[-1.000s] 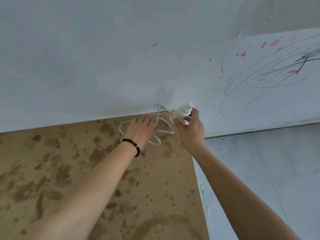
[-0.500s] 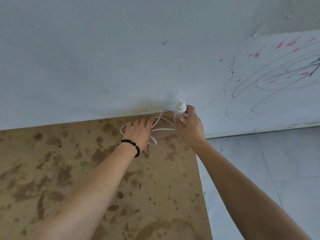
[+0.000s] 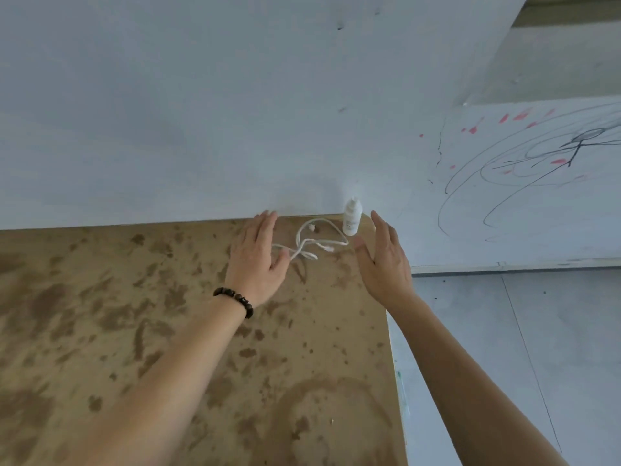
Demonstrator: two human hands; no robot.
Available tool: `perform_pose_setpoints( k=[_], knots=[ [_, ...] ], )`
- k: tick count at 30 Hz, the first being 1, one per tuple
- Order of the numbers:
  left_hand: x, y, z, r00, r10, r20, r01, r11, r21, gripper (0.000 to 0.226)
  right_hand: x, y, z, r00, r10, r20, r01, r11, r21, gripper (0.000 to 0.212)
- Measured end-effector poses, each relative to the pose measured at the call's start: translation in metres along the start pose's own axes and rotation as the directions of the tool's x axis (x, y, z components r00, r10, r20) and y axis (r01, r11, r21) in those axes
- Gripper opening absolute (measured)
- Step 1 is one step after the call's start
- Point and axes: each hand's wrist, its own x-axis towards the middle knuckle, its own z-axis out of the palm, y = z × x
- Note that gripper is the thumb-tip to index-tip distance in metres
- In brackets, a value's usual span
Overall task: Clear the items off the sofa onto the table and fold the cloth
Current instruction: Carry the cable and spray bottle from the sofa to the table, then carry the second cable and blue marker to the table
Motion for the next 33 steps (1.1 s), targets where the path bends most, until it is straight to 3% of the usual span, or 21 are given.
perform_pose_setpoints(
  k=[5, 10, 13, 17, 21, 26, 30, 33],
  knots=[
    [-0.148, 0.021, -0.022, 0.939, -0.212, -0.27, 0.136, 0.952, -0.274, 0.057, -0.113, 0.001, -0.03, 1.0, -0.013, -0.025, 0.018, 0.98, 0.2, 0.044],
    [-0.304, 0.031, -0.001, 0.776, -0.574, -0.262, 0.412, 0.775, -0.479, 0.049, -0.216, 0.031, -0.032, 0.978, 0.057, 0.2, -0.108, 0.962, 0.252, 0.044],
    [-0.372, 0.039, -0.002, 0.667, -0.706, -0.237, 0.532, 0.674, -0.513, 0.057, -0.256, 0.033, -0.037, 0.949, 0.003, 0.314, -0.063, 0.982, 0.179, 0.051],
    [-0.43, 0.038, -0.02, 0.594, -0.723, -0.352, 0.518, 0.678, -0.521, 0.053, -0.281, 0.015, -0.036, 0.915, -0.084, 0.395, 0.016, 0.985, 0.173, 0.05],
    [-0.492, 0.028, -0.037, 0.473, -0.728, -0.497, 0.46, 0.685, -0.565, 0.057, -0.306, -0.027, -0.017, 0.873, -0.261, 0.412, 0.172, 0.955, 0.24, 0.053],
    [-0.61, 0.015, -0.035, 0.295, -0.772, -0.563, 0.41, 0.635, -0.655, 0.057, -0.377, -0.082, 0.014, 0.794, -0.4, 0.458, 0.284, 0.91, 0.303, 0.066],
    [-0.751, 0.003, -0.021, 0.096, -0.816, -0.57, 0.363, 0.561, -0.744, 0.06, -0.488, -0.125, 0.055, 0.679, -0.48, 0.555, 0.352, 0.877, 0.328, 0.068],
    [-0.842, -0.003, -0.009, -0.097, -0.816, -0.569, 0.32, 0.516, -0.795, 0.061, -0.566, -0.153, 0.091, 0.548, -0.545, 0.635, 0.368, 0.838, 0.402, 0.059]
  ],
)
